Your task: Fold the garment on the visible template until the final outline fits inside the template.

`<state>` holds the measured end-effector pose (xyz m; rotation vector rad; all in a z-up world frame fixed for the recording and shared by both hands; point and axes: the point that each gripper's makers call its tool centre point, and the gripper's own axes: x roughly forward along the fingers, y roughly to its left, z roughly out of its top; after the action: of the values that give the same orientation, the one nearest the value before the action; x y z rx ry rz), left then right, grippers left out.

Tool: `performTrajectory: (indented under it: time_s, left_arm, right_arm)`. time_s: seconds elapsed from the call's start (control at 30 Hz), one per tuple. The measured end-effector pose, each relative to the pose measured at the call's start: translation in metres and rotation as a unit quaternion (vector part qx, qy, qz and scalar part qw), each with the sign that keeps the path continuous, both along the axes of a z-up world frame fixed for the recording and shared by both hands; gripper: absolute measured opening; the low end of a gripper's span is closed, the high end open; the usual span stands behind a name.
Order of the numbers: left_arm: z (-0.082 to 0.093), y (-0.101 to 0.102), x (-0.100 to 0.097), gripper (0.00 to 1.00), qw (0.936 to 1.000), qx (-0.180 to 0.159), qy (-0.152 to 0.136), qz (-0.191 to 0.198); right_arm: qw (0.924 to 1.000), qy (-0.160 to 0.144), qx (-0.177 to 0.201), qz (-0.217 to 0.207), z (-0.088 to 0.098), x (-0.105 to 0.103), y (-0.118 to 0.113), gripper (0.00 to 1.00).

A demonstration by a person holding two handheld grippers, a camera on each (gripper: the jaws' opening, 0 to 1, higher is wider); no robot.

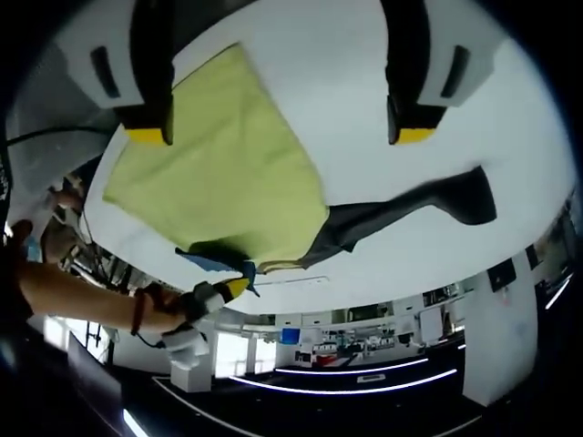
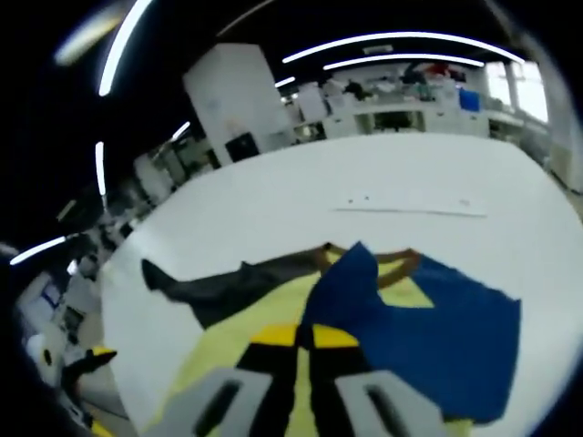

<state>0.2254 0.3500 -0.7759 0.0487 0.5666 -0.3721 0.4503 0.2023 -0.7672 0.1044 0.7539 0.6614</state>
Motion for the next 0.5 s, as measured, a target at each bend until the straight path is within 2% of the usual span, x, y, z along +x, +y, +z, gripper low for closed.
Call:
performTrajectory:
  time_s: [0.5]
  left_arm:
    - [-0.001, 0.003, -0.001, 0.94, 1.0000, 0.000, 0.000, 0.009]
  right_arm:
    - [0.9992, 0.001, 0.013, 0.037, 0.003, -0.008, 0.036, 0.00]
